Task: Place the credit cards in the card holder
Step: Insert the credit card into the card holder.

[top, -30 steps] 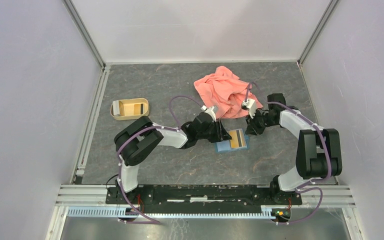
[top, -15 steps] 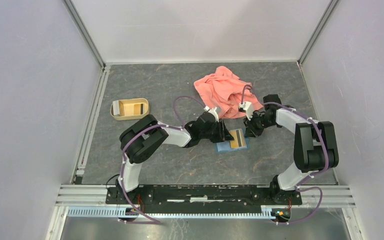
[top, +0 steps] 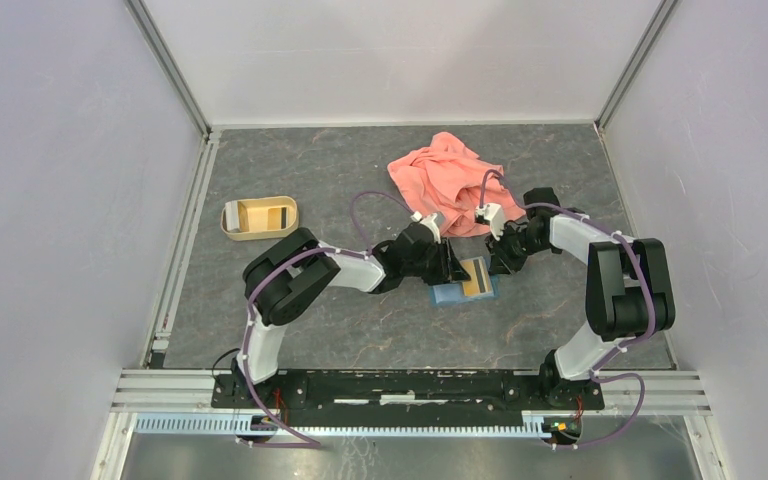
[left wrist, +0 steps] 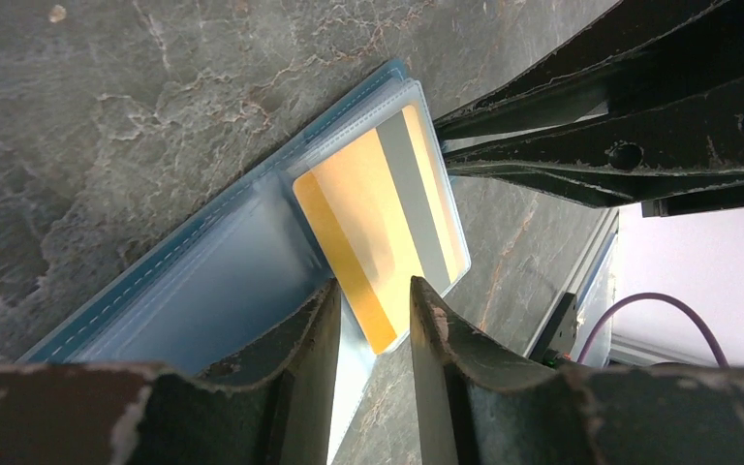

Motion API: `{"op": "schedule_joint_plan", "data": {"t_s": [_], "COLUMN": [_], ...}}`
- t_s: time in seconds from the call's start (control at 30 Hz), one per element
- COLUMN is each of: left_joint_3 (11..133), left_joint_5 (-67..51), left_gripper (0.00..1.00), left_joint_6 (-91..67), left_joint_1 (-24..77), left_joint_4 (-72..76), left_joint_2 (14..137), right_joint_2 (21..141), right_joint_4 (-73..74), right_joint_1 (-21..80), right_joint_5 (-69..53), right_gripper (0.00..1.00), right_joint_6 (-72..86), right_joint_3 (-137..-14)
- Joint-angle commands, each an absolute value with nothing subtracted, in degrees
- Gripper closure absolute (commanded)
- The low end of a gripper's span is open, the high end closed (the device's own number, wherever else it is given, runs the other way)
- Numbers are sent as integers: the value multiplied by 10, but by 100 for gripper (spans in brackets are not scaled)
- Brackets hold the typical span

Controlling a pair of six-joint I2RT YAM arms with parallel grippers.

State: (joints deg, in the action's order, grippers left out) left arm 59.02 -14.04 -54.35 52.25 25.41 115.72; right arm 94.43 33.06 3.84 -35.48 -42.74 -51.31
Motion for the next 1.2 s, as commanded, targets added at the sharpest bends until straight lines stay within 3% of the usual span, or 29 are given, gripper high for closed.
{"op": "schedule_joint_plan", "data": {"t_s": [0.0,0.6,0.77,1.17], "left_joint_3": [618,647,621,561], "left_joint_5": [-163,-187,-153,-67], "left_gripper": [61,63,61,58], "left_joint_6": [-550,-562,-517,-373], "left_joint_1": [530,533,532,528], "left_joint_4": [266,309,284,243], "left_joint_2": [1175,1180,1148,1023], "right_joint_2": [956,938,898,829], "right_joint_4": [342,335,306,297], "right_joint_1": [46,46,27,3], "right_joint_5": [-338,-330,-294,-332], "right_gripper": [78,76,69,67], "right_joint_6": [-425,-426,-413,-432], "right_joint_3": [-521,-521,-509,-499]}}
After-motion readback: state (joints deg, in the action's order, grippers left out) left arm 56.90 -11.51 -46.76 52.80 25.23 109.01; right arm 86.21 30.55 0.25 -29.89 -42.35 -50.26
